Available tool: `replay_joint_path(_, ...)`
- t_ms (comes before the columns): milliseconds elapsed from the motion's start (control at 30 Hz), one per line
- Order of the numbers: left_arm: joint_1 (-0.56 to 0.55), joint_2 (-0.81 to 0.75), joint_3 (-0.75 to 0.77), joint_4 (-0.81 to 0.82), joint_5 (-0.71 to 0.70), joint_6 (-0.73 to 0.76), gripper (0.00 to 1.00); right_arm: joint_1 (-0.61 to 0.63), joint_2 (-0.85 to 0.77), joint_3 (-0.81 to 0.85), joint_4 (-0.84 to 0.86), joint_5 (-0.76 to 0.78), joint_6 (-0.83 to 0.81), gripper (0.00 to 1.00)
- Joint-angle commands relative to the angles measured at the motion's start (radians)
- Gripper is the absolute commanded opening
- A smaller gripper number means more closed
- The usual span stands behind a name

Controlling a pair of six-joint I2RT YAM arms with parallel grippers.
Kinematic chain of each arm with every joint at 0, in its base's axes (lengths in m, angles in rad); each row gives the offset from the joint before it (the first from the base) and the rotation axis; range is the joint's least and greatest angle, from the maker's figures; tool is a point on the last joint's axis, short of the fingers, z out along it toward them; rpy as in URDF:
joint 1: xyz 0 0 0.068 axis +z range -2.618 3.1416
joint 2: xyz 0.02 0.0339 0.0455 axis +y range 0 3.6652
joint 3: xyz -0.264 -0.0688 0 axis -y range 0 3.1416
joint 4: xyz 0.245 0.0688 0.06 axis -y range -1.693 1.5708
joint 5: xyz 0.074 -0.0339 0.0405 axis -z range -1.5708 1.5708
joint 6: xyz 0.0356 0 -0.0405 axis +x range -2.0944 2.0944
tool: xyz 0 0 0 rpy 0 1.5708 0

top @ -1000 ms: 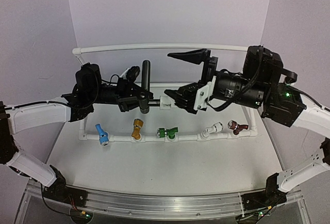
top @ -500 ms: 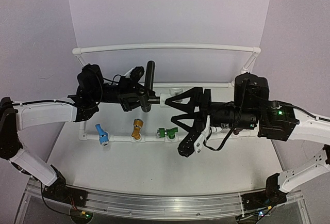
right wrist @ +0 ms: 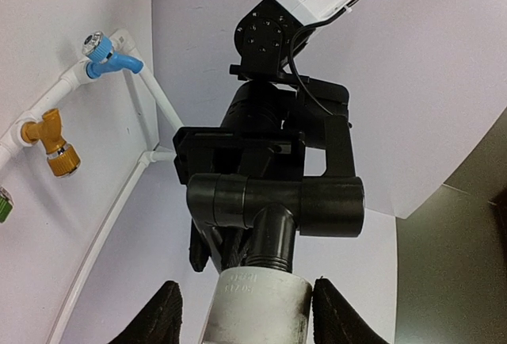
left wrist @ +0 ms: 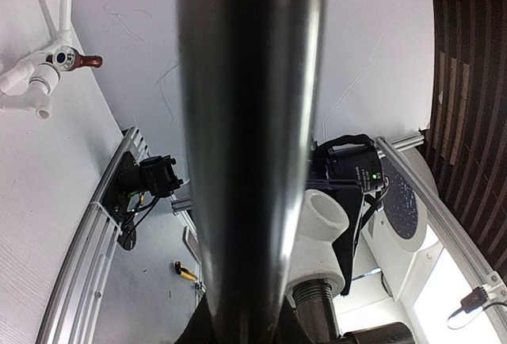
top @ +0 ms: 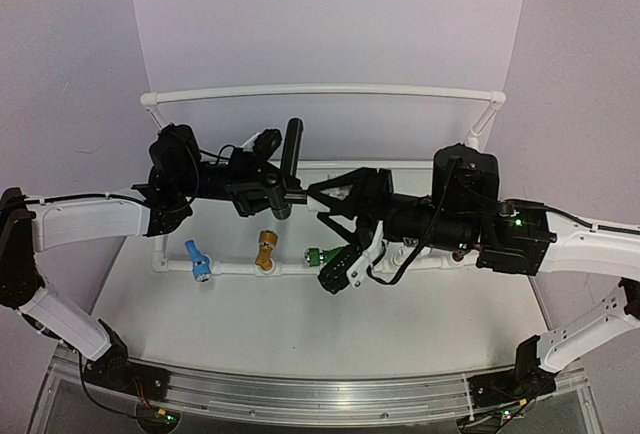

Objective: Install the water faucets

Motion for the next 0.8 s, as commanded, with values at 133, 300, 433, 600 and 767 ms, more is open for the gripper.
replay_joint_path(133, -0.013, -0.021, 0.064, 0.140, 0.052, 0.022, 0.00, -0.019, 0.028, 0.074, 0.072, 0.027, 0.115, 0.43)
replay_joint_path(300, -0.015, -0.046, 0.066, 0.085, 0.023, 0.141, 0.00, -0.020, 0.025, 0.131, 0.035, -0.029, 0.328, 0.34)
replay_joint_path(433, -0.015, -0.087, 0.093, -0.050, -0.021, 0.323, 0.00, -0.019, 0.027, 0.170, -0.016, -0.054, 0.485, 0.23)
replay_joint_path(600, -0.016, -0.101, 0.141, -0.200, -0.110, 0.502, 0.00, -0.020, 0.014, 0.190, -0.061, -0.128, 0.649, 0.08)
replay_joint_path(767, -0.015, -0.118, 0.137, -0.274, -0.232, 0.702, 0.00, -0.020, 0.030, 0.231, -0.097, -0.141, 0.904, 0.00)
